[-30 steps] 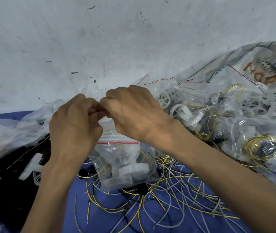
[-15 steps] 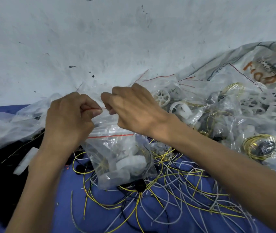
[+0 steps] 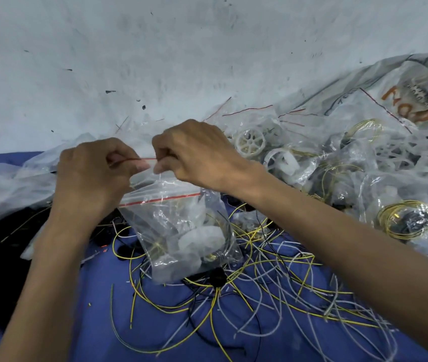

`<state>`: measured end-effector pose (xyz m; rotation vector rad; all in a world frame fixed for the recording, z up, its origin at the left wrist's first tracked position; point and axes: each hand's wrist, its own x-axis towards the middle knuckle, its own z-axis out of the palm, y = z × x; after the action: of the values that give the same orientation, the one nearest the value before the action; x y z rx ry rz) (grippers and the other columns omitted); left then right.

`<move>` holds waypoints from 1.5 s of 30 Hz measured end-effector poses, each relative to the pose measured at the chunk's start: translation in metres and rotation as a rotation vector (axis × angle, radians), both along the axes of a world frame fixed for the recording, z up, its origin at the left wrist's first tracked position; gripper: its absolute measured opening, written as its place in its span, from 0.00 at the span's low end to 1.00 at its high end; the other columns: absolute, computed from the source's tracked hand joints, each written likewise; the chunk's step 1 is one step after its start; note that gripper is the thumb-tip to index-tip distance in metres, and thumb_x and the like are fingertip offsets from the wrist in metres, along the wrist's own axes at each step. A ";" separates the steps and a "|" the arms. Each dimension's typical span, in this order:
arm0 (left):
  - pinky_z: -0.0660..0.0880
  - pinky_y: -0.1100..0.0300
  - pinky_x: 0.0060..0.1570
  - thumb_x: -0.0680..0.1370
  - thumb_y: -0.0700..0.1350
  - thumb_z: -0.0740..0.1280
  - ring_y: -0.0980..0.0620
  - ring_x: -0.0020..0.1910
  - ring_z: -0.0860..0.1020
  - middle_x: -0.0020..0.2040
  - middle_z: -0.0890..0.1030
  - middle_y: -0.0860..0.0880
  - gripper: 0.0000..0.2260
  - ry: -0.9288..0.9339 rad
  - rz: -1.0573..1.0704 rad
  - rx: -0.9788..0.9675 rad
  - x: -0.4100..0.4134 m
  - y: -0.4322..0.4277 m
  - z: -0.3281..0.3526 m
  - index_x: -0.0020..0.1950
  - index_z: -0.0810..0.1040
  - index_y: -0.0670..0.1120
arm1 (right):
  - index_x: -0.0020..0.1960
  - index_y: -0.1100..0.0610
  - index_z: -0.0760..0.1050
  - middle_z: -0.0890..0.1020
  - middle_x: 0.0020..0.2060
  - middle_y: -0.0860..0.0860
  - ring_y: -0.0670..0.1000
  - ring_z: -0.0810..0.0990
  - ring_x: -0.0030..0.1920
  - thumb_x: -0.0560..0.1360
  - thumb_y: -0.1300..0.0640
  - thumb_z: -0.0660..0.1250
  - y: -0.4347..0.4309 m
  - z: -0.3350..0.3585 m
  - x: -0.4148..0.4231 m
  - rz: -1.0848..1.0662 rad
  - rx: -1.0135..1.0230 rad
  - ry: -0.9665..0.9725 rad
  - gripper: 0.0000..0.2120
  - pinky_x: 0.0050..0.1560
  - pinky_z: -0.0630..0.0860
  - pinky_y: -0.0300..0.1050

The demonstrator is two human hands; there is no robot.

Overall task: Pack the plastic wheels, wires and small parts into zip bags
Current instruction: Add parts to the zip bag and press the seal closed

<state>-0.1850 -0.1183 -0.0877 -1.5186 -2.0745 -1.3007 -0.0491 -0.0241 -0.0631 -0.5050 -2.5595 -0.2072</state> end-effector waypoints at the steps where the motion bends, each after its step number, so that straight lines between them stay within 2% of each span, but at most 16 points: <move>1: 0.64 0.67 0.35 0.69 0.46 0.75 0.60 0.32 0.73 0.31 0.75 0.60 0.12 -0.014 0.015 -0.010 -0.003 -0.001 0.001 0.31 0.74 0.57 | 0.42 0.51 0.76 0.81 0.41 0.46 0.52 0.78 0.44 0.71 0.51 0.68 0.003 0.000 0.004 -0.008 -0.054 0.005 0.04 0.31 0.59 0.42; 3: 0.65 0.67 0.35 0.69 0.45 0.75 0.60 0.32 0.73 0.31 0.75 0.60 0.12 -0.031 0.013 -0.020 -0.007 -0.003 0.001 0.31 0.74 0.56 | 0.44 0.51 0.77 0.82 0.41 0.43 0.49 0.78 0.46 0.71 0.56 0.68 0.008 -0.003 0.012 -0.050 -0.086 0.035 0.02 0.33 0.60 0.42; 5: 0.65 0.76 0.38 0.70 0.41 0.74 0.64 0.33 0.74 0.32 0.76 0.60 0.11 -0.003 -0.009 -0.034 -0.007 -0.003 0.001 0.34 0.76 0.55 | 0.45 0.51 0.76 0.82 0.42 0.43 0.50 0.78 0.47 0.73 0.56 0.66 0.011 -0.008 0.017 -0.099 -0.052 0.054 0.02 0.34 0.60 0.43; 8: 0.63 0.81 0.39 0.70 0.37 0.72 0.62 0.34 0.74 0.33 0.77 0.56 0.11 0.063 -0.017 -0.028 -0.007 -0.001 -0.001 0.37 0.77 0.53 | 0.47 0.54 0.75 0.81 0.44 0.49 0.55 0.78 0.48 0.76 0.44 0.62 0.013 -0.015 0.020 -0.172 0.026 0.118 0.13 0.38 0.62 0.44; 11: 0.63 0.67 0.37 0.70 0.43 0.73 0.55 0.35 0.74 0.32 0.75 0.58 0.09 0.056 0.042 -0.025 -0.009 0.002 -0.002 0.36 0.76 0.54 | 0.48 0.58 0.75 0.82 0.45 0.52 0.59 0.79 0.49 0.75 0.41 0.62 0.017 -0.020 0.026 -0.183 0.025 0.120 0.19 0.42 0.68 0.47; 14: 0.61 0.64 0.38 0.69 0.47 0.74 0.53 0.36 0.74 0.33 0.75 0.56 0.08 0.034 0.080 -0.015 -0.013 0.006 -0.004 0.35 0.76 0.53 | 0.47 0.59 0.76 0.81 0.45 0.53 0.58 0.78 0.49 0.75 0.56 0.66 0.026 -0.023 0.034 -0.051 -0.133 0.126 0.06 0.46 0.74 0.52; 16: 0.60 0.65 0.37 0.69 0.43 0.74 0.52 0.35 0.74 0.35 0.78 0.51 0.07 0.042 0.038 -0.029 -0.013 0.007 -0.008 0.35 0.78 0.51 | 0.46 0.59 0.77 0.81 0.44 0.52 0.58 0.78 0.47 0.74 0.62 0.66 0.031 -0.026 0.039 -0.074 -0.154 0.178 0.02 0.44 0.74 0.53; 20: 0.59 0.66 0.36 0.69 0.34 0.73 0.48 0.36 0.76 0.36 0.79 0.48 0.06 0.089 -0.008 -0.092 -0.008 0.013 -0.016 0.39 0.82 0.45 | 0.48 0.60 0.77 0.82 0.46 0.54 0.59 0.80 0.47 0.76 0.53 0.64 0.045 -0.034 0.041 -0.174 -0.110 0.209 0.10 0.42 0.76 0.54; 24: 0.57 0.64 0.35 0.69 0.38 0.74 0.46 0.35 0.76 0.34 0.75 0.50 0.02 0.091 0.062 -0.071 -0.009 0.015 -0.024 0.40 0.82 0.44 | 0.48 0.61 0.77 0.82 0.46 0.54 0.57 0.80 0.46 0.74 0.45 0.64 0.059 -0.036 0.043 -0.210 -0.141 0.218 0.18 0.44 0.76 0.53; 26: 0.58 0.63 0.36 0.70 0.43 0.74 0.44 0.37 0.77 0.34 0.76 0.49 0.04 0.081 0.104 -0.079 -0.012 0.015 -0.027 0.39 0.82 0.44 | 0.46 0.63 0.79 0.83 0.42 0.55 0.56 0.80 0.43 0.72 0.49 0.68 0.063 -0.035 0.046 -0.139 -0.204 0.221 0.16 0.44 0.76 0.53; 28: 0.60 0.61 0.38 0.71 0.47 0.73 0.46 0.36 0.74 0.34 0.75 0.50 0.07 0.053 0.129 -0.073 -0.016 0.013 -0.027 0.39 0.81 0.44 | 0.44 0.65 0.80 0.83 0.39 0.56 0.53 0.79 0.39 0.72 0.59 0.71 0.063 -0.031 0.049 -0.045 -0.279 0.249 0.08 0.44 0.75 0.51; 30: 0.61 0.63 0.38 0.71 0.44 0.73 0.49 0.36 0.73 0.35 0.76 0.50 0.05 0.060 0.078 -0.059 -0.017 0.011 -0.026 0.39 0.81 0.43 | 0.43 0.63 0.80 0.83 0.39 0.55 0.52 0.78 0.38 0.71 0.63 0.70 0.059 -0.029 0.052 -0.046 -0.297 0.302 0.03 0.42 0.74 0.49; 34: 0.64 0.66 0.36 0.68 0.33 0.74 0.51 0.34 0.75 0.37 0.80 0.48 0.06 0.094 -0.065 -0.059 -0.005 0.009 -0.026 0.40 0.81 0.42 | 0.42 0.57 0.77 0.83 0.45 0.51 0.57 0.79 0.47 0.72 0.60 0.68 0.055 -0.023 0.058 -0.199 -0.172 0.259 0.01 0.43 0.75 0.50; 38: 0.70 0.55 0.37 0.69 0.33 0.73 0.44 0.35 0.77 0.37 0.78 0.48 0.05 0.168 -0.086 0.007 0.006 0.013 -0.024 0.40 0.80 0.42 | 0.44 0.58 0.77 0.80 0.43 0.51 0.54 0.76 0.47 0.73 0.58 0.67 0.051 -0.013 0.061 -0.130 -0.150 0.088 0.03 0.42 0.68 0.45; 42: 0.74 0.47 0.36 0.69 0.33 0.71 0.43 0.37 0.77 0.39 0.77 0.49 0.06 0.197 -0.091 0.055 0.011 0.014 -0.021 0.41 0.78 0.43 | 0.52 0.58 0.78 0.80 0.45 0.51 0.53 0.77 0.47 0.75 0.49 0.66 0.036 -0.014 0.045 -0.034 -0.109 0.082 0.13 0.48 0.74 0.50; 45: 0.75 0.47 0.38 0.70 0.32 0.71 0.44 0.40 0.78 0.41 0.77 0.49 0.06 0.172 -0.118 0.083 0.014 0.011 -0.019 0.42 0.79 0.43 | 0.57 0.57 0.77 0.79 0.48 0.51 0.54 0.77 0.50 0.77 0.51 0.63 0.033 -0.013 0.033 -0.042 -0.164 0.097 0.13 0.49 0.74 0.51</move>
<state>-0.1713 -0.1069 -0.1066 -1.6748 -1.8278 -1.2315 -0.0165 0.0088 -0.0760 -0.6152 -2.4848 0.0131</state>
